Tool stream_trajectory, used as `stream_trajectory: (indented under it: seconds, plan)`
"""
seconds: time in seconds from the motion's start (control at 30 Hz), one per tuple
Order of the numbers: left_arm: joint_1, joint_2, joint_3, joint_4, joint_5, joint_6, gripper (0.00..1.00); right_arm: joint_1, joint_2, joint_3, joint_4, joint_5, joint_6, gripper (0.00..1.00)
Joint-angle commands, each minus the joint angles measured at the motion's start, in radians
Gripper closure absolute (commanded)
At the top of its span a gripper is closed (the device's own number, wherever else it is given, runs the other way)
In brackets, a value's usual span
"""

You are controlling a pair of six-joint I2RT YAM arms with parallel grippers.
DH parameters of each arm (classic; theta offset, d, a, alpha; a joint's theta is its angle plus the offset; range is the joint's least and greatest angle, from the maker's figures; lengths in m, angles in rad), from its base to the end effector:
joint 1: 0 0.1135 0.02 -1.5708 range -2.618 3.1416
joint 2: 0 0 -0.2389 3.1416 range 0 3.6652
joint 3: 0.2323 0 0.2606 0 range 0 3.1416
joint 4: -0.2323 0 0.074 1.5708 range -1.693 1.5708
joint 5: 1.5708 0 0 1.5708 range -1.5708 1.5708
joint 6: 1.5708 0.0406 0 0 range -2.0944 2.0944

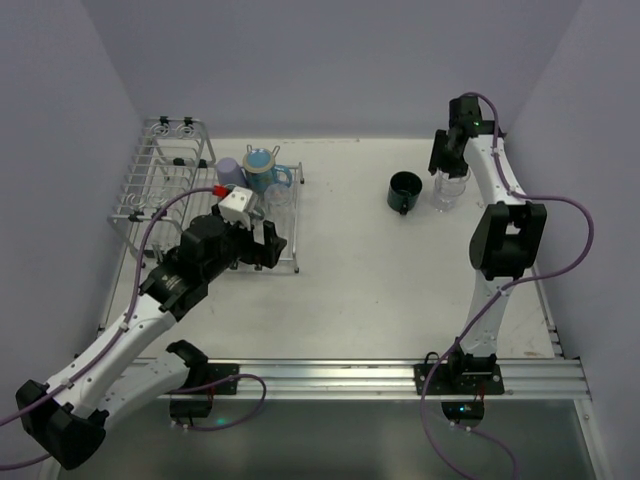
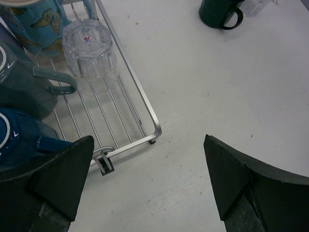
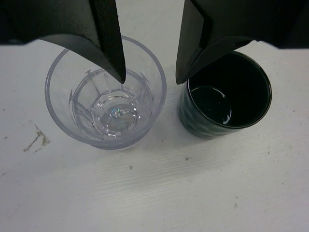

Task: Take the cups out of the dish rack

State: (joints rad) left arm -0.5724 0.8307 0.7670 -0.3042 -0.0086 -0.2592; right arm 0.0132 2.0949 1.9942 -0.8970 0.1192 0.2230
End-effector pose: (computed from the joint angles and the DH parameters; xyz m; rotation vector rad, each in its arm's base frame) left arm 0.1874 -0.1204 0.2924 0.3027 1.9543 -0.5404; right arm 0.4599 0.0012 0.2585 0.3126 2.5397 -0.0628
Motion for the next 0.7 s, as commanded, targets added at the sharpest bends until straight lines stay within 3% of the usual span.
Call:
stream_trajectory:
  seconds: [0.0,0.1,0.23,0.37,0.5,0.67]
  plan:
    - [-0.003,0.028,0.072,0.0,-0.071,-0.072,0.0,0.002,-0.113,0.014,0.027,-0.046,-0.011,0.5]
    - [-0.004,0.067,0.106,0.016,-0.131,-0.11,0.0,0.007,-0.206,-0.05,0.084,-0.081,0.001,0.43]
    - [-0.004,0.182,0.155,0.063,-0.182,-0.147,0.0,0.03,-0.428,-0.309,0.33,-0.183,0.058,0.27]
    - [-0.003,0.303,0.192,0.155,-0.272,-0.178,0.0,0.095,-0.72,-0.593,0.576,-0.291,0.14,0.28]
    - [-0.004,0.463,0.25,0.215,-0.356,-0.186,0.0,0.18,-0.867,-0.842,0.734,-0.331,0.209,0.31]
    - [0.003,0.593,0.346,0.261,-0.438,-0.149,0.0,0.226,-0.953,-0.968,0.826,-0.372,0.248,0.35]
